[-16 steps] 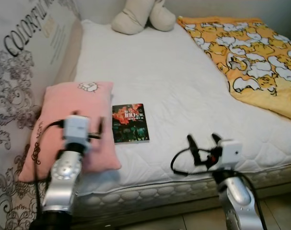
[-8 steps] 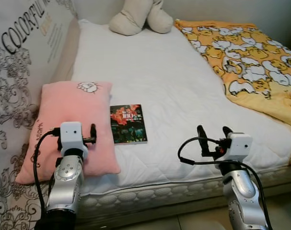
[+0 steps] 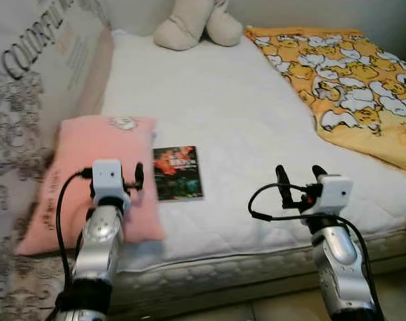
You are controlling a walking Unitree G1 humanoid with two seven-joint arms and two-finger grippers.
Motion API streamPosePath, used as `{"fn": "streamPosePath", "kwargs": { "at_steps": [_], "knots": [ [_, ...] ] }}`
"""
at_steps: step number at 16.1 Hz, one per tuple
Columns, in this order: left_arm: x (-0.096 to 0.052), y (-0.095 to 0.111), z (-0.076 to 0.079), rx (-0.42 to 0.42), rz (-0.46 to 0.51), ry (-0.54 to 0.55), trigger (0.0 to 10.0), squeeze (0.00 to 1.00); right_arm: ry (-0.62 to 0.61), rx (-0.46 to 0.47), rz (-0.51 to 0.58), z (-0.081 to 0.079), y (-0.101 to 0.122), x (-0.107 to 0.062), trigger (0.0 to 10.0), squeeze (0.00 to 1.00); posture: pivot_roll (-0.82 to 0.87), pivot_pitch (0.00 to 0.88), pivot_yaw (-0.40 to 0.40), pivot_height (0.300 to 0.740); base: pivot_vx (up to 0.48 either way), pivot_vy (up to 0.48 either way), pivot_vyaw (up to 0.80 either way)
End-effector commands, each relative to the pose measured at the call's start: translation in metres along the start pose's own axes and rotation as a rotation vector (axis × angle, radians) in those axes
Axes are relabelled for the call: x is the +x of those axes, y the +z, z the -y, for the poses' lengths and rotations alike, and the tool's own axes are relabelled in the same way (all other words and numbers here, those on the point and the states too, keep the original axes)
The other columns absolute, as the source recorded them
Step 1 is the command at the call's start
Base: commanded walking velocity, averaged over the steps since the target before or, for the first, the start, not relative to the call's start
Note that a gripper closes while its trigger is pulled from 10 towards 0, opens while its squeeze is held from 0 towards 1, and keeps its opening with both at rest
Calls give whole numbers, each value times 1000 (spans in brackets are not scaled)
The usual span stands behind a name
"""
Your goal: Clean up the room
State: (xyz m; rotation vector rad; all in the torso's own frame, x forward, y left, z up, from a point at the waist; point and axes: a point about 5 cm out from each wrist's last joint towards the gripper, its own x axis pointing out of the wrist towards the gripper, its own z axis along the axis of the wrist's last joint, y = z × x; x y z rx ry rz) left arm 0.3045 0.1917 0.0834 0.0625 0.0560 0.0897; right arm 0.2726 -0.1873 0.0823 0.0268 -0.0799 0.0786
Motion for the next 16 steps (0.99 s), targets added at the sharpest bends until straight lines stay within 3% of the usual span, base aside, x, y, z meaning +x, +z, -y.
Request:
{"fn": "streamPosePath", "kwargs": {
  "at_steps": [1, 5, 7, 13, 16],
  "knots": [
    [3, 6, 11, -4, 35, -38, 10000, 0, -29, -10, -9, 9, -2, -2, 10000, 0, -75, 0, -2, 740, 0, -454, 0],
    [3, 18, 17, -11, 119, -28, 10000, 0, 4, -15, -9, 7, -2, -8, 10000, 0, -93, 0, -22, 740, 0, -451, 0],
    [2, 8, 14, -47, 83, 2, 10000, 0, -39, -14, 18, 16, 0, -13, 10000, 0, -105, 0, -19, 740, 0, -444, 0],
    [16, 10, 34, -72, 33, -108, 10000, 0, 26, -9, -24, 1, -8, -6, 10000, 0, -111, 0, 18, 740, 173, -410, 0],
    [23, 6, 38, -78, 5, -93, 10000, 0, 56, -5, -47, -3, -13, -9, 10000, 0, -120, 0, 9, 740, 311, -363, 0]
  ]
}}
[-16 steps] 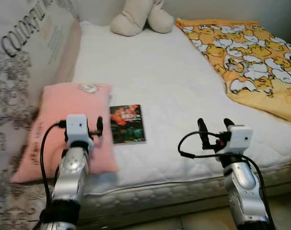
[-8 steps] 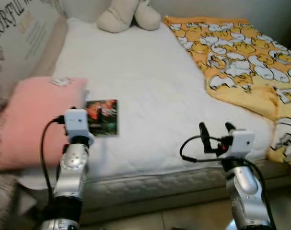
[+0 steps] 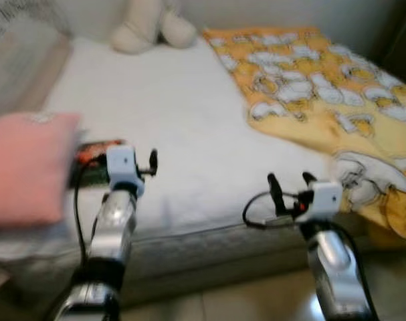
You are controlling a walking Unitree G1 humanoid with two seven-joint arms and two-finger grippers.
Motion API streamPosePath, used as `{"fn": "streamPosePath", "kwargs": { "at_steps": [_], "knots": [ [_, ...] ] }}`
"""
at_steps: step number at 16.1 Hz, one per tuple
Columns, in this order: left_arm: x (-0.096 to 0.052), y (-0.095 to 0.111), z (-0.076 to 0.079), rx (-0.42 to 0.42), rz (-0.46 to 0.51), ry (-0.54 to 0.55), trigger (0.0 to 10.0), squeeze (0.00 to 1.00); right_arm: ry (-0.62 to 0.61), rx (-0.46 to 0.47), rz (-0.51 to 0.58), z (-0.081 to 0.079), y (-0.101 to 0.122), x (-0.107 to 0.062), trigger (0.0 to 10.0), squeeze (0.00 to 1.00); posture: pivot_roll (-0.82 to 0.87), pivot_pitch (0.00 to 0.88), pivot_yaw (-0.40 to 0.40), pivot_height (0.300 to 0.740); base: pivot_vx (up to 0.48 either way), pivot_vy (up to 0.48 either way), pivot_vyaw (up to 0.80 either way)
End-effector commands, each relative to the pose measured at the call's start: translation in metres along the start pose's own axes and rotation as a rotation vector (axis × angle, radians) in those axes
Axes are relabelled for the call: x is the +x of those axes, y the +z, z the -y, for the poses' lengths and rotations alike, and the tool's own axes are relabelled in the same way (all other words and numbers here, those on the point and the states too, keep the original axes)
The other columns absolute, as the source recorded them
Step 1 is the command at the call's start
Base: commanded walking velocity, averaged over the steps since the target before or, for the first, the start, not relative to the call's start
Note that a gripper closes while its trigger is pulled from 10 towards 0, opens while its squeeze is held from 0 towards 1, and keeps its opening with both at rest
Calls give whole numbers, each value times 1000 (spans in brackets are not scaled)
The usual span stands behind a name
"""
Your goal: Clean up the room
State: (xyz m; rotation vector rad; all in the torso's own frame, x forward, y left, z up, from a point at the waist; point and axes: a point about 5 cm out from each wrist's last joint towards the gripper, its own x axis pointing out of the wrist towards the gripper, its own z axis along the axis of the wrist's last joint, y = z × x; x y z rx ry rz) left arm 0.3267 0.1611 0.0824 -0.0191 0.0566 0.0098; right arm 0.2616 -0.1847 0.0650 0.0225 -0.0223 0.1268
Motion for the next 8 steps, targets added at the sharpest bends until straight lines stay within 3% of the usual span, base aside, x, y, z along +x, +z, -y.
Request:
{"fn": "streamPosePath", "kwargs": {
  "at_steps": [1, 3, 8],
  "knots": [
    [4, 4, 6, 1, 6, -11, 10000, 0, 9, -5, 12, 0, 4, 3, 10000, 0, -120, 0, 9, 740, 315, -360, 0],
    [4, 4, 13, 15, 7, -32, 10000, 0, 15, -10, -9, 0, 0, 1, 10000, 0, -124, 0, 7, 740, 351, -324, 0],
    [1, -10, 9, -5, -47, -17, 10000, 0, 13, -13, -27, 4, -3, -3, 10000, 0, -126, 0, 0, 740, 365, -307, 0]
  ]
}}
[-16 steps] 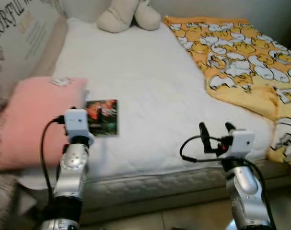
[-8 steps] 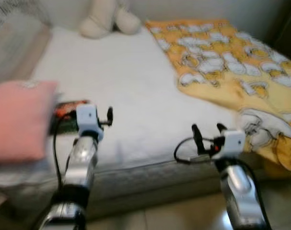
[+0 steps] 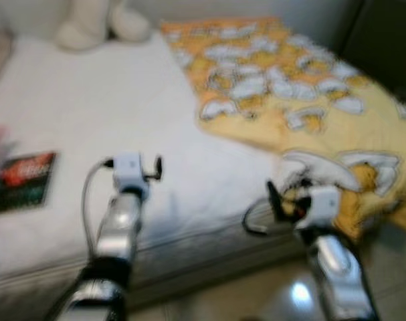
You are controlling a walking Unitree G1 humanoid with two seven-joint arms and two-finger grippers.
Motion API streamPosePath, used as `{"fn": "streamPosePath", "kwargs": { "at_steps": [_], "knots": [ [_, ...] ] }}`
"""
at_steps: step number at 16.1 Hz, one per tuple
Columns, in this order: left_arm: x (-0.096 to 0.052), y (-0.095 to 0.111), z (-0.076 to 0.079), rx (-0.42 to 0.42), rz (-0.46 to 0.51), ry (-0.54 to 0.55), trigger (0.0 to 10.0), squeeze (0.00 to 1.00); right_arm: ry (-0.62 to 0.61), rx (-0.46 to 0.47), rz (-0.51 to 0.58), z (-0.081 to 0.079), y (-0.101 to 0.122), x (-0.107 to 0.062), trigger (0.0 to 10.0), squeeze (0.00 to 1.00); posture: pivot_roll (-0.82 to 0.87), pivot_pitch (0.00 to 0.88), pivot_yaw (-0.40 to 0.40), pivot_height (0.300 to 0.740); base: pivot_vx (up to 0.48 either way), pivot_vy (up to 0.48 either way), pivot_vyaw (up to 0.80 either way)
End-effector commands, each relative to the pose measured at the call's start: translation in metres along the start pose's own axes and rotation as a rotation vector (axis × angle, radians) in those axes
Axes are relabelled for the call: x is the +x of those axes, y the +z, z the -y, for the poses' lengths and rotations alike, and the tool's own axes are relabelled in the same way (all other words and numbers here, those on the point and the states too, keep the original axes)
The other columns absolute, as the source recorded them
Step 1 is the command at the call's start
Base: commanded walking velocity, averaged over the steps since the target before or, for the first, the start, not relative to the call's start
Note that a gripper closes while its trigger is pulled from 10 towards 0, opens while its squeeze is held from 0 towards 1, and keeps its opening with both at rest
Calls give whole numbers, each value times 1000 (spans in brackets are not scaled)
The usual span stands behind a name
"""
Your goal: Clean up the room
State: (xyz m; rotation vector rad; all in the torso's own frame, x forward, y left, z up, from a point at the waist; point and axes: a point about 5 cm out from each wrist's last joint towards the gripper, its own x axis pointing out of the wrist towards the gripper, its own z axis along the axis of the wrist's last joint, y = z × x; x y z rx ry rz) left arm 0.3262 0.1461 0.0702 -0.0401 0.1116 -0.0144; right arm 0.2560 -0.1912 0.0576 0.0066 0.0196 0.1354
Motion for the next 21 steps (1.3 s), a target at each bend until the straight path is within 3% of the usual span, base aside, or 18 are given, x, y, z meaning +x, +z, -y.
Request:
{"fn": "streamPosePath", "kwargs": {
  "at_steps": [1, 6, 21],
  "knots": [
    [0, 1, -5, 15, 4, 5, 10000, 0, 6, -2, 14, -1, 4, 3, 10000, 0, -128, 0, 3, 740, 364, -307, 0],
    [3, 2, -2, 7, 8, -18, 10000, 0, 0, 2, 23, -3, 6, 4, 10000, 0, -134, 0, 13, 740, 350, -245, 0],
    [8, -5, 0, 59, -63, -76, 10000, 0, -56, 6, -8, 1, -1, -6, 10000, 0, -163, 0, 37, 740, 0, 0, -600]
  ]
}}
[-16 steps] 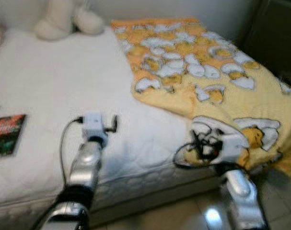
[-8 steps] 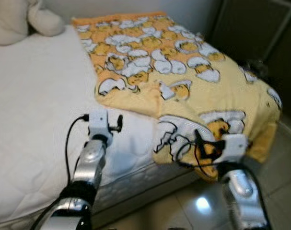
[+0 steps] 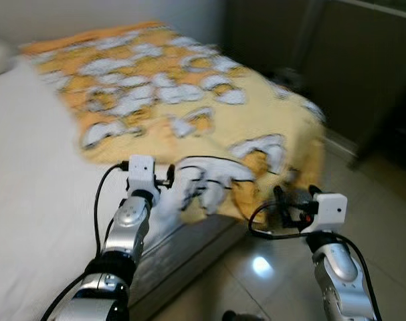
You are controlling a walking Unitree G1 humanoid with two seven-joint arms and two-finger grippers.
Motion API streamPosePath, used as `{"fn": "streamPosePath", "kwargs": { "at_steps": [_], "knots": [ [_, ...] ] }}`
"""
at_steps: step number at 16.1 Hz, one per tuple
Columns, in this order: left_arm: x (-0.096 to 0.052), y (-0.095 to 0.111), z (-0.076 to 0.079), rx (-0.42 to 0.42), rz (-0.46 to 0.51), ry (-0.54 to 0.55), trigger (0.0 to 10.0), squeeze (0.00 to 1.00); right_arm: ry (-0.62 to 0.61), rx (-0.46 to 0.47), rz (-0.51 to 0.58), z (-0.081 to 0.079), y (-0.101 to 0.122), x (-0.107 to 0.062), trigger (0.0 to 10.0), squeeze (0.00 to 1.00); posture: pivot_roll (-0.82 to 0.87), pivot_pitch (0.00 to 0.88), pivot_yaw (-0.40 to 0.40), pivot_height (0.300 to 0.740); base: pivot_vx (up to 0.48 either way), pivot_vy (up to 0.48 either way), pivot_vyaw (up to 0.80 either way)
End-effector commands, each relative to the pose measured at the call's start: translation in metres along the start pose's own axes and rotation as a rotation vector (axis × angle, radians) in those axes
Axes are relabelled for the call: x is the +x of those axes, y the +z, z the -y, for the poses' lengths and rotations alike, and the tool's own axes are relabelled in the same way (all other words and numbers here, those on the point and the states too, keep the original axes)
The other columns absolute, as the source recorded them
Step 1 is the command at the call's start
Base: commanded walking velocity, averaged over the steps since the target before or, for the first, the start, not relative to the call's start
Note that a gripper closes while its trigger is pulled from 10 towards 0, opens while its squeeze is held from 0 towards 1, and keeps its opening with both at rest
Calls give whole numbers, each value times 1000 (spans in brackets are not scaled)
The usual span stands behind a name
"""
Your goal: Clean up the room
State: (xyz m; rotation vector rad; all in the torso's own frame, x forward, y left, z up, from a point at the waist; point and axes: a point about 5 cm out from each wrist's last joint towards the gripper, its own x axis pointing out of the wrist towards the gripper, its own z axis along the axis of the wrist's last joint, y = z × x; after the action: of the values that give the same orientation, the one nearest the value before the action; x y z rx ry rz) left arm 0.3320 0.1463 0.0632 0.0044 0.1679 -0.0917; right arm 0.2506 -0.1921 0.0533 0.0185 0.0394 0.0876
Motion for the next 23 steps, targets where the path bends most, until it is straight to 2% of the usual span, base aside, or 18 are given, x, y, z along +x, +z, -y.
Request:
{"fn": "streamPosePath", "kwargs": {
  "at_steps": [1, 6, 7, 9, 11, 12, 17, 18, 19, 21, 23],
  "knots": [
    [2, 0, 1, 24, -13, -11, 10000, 0, -15, -7, 8, 2, 2, -3, 10000, 0, -168, 0, 42, 740, 0, 0, -594],
    [2, -8, -2, 57, -58, 23, 10000, 0, -14, 0, 2, 2, 0, -8, 10000, 0, -185, 0, 53, 740, 0, 0, -527],
    [3, -15, -2, 56, -126, 53, 10000, 0, -17, -5, 8, 2, 0, -11, 10000, 0, -193, 0, 43, 740, 0, 0, 0],
    [4, -23, -2, 50, -190, 87, 10000, 0, -9, -12, 6, 2, 1, -16, 10000, 0, -221, 0, 28, 740, 0, 0, 0],
    [2, -35, 6, 36, -281, 89, 10000, 0, 28, -37, -24, 2, 1, -34, 10000, 0, -258, 0, -1, 740, 0, 0, 0],
    [0, -42, 11, 81, -326, 107, 10000, 0, 38, -53, -59, 6, 0, -48, 10000, 0, -273, 19, -14, 740, 0, 0, 0],
    [-5, -52, 28, 81, -378, 105, 10000, 0, 49, -79, -110, 9, 4, -82, 10000, 0, -364, 104, -52, 740, 0, 0, 0],
    [-9, -58, 25, 86, -412, 148, 10000, 0, 67, -82, -135, 4, 6, -97, 10000, 0, -394, 129, -71, 740, 0, 0, 0],
    [-11, -61, 15, 112, -424, 215, 10000, 0, 93, -84, -166, -1, 8, -112, 10000, 0, -404, 146, -92, 740, 0, 0, 0],
    [-10, -57, 5, 121, -403, 283, 10000, 0, 110, -83, -212, 0, 5, -124, 10000, 0, -409, 179, -113, 740, 0, 0, 0],
    [-8, -50, -5, 165, -357, 362, 10000, 0, 121, -95, -274, 6, -4, -137, 10000, 0, -414, 206, -134, 740, 0, 0, 0]
  ]
}}
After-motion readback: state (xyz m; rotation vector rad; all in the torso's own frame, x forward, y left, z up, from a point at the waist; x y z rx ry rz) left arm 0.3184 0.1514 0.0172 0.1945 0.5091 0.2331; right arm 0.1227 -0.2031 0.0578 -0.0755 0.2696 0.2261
